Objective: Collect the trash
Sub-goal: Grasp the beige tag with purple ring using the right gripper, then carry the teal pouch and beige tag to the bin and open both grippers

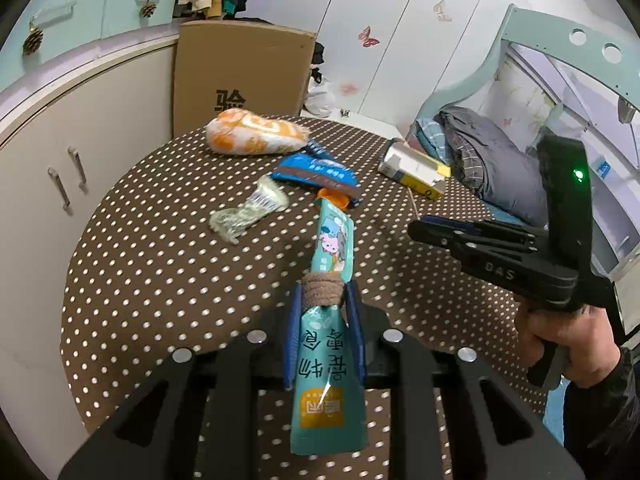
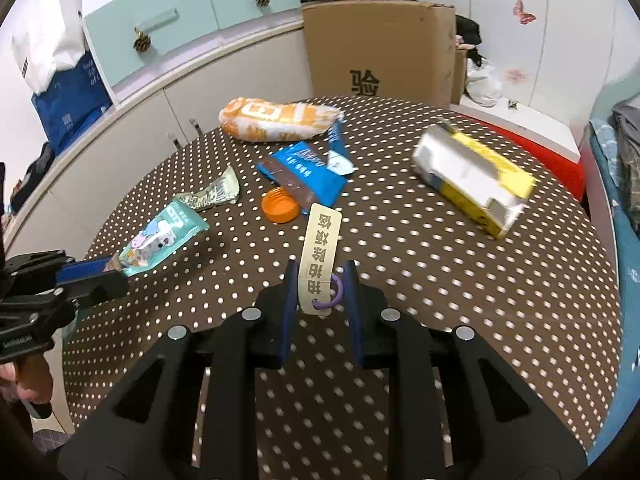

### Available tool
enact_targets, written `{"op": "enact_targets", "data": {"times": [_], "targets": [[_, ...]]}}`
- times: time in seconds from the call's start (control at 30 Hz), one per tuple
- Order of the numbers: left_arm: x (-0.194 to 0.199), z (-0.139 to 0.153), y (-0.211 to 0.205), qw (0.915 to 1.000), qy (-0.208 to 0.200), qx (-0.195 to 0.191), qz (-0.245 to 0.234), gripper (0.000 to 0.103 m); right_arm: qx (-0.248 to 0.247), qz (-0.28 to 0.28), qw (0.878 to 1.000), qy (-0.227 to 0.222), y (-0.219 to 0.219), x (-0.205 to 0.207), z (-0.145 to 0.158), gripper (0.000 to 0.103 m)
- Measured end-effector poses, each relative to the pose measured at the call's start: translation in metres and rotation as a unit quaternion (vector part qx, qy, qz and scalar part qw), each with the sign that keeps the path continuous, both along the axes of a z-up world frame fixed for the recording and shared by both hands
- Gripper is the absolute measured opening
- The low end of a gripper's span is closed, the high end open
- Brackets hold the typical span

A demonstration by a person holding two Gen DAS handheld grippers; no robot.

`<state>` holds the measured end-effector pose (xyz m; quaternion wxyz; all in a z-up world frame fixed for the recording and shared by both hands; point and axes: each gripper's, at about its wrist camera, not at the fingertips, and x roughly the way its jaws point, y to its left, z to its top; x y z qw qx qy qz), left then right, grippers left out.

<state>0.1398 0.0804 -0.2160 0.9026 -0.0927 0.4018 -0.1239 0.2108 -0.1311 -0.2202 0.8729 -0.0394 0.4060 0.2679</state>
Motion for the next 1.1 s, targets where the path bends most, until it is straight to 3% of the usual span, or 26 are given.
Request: {"op": "enact_targets", "data": {"times": [0.4,0.7,0.97,1.1], "targets": [[0.021,0.045,-0.051,0.9986,-0.044,0.006,-0.030,0.021,0.059,-0.050,0.995,-0.061,-0.081,-0.023,0.064,0.023],[0.034,0.077,-0.110,0.9942,-0.076,0.016,-0.075,0.021,0.100,-0.127,0.981,-0.106,-0.177,-0.040,0.100,0.023],[0.040,0.085,-0.177,0.9869,-0.086,0.014,-0.136,0.021,0.109,-0.237,0.961,-0.088,-0.279,-0.052,0.079,0.023],[0.042,0.083,-0.206,0.9832,-0.085,0.018,-0.161,0.021,0.108,-0.294,0.949,-0.040,-0.330,-0.054,0.038,0.023]]}}
